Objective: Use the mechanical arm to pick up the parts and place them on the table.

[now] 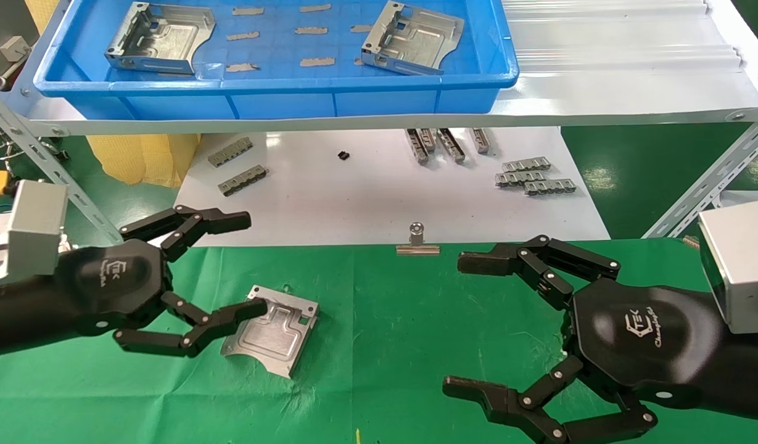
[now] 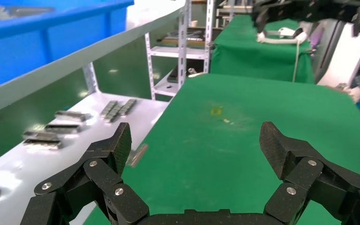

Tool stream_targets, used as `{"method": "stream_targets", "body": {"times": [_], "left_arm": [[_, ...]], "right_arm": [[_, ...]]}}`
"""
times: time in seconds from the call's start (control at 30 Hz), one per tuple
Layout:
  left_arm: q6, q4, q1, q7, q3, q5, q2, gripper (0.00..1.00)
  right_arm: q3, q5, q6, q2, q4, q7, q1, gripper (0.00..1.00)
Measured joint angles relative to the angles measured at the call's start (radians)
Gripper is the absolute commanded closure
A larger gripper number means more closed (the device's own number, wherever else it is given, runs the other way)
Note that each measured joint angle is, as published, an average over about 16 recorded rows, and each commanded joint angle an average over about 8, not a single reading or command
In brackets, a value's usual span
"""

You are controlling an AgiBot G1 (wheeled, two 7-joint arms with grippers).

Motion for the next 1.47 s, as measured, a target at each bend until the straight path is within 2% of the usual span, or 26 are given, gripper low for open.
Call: {"method": "stream_targets", "body": {"times": [0.73,1.47], "left_arm": [[-0.038,-0.396,0.154,-0.234,-0.098,-0.082,-0.096,0.0],[-0.041,-0.411,0.161,-0.244,-0.102,-0.087,-0.1,0.0]], "right_arm": [[0.0,0.0,0.0,0.0,0.0,0.0,0.0,0.0],[0.0,0.0,0.0,0.0,0.0,0.0,0.0,0.0]]}}
